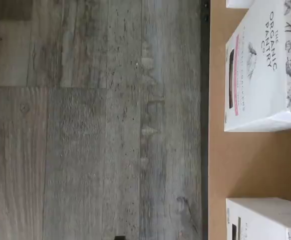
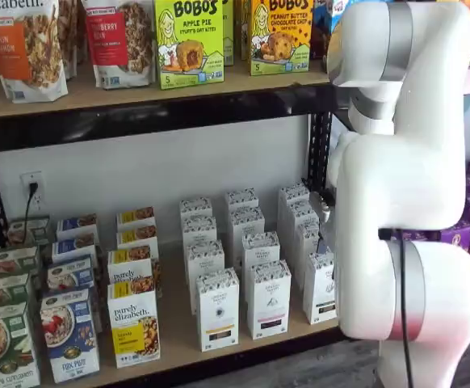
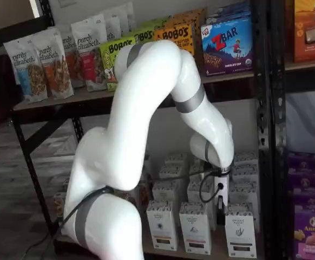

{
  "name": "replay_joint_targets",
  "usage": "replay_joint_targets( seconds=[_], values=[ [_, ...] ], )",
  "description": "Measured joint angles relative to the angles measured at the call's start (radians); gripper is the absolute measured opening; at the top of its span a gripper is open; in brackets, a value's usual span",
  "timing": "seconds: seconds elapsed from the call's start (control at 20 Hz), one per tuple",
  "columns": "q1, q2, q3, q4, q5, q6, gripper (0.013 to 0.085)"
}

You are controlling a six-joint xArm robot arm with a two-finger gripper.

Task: Pick up the white box with a green strip in the middle, on the bottom shelf, the sixth box from the left

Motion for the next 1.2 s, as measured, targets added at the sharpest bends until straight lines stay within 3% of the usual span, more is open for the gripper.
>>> replay_joint_targets(
  seconds=[0.35,0.55,0.85,1.2],
  values=[
    [0.012,0.038,-0.044,0.024,-0.021,-0.010,0.0850],
    [0.022,0.067,-0.067,0.117,-0.067,-0.085,0.0850],
    [0.018,0.132,-0.130,0.090,-0.104,-0.067,0.0850],
    [0.009,0.230,-0.252,0.108,-0.099,-0.090,0.0850]
  ],
)
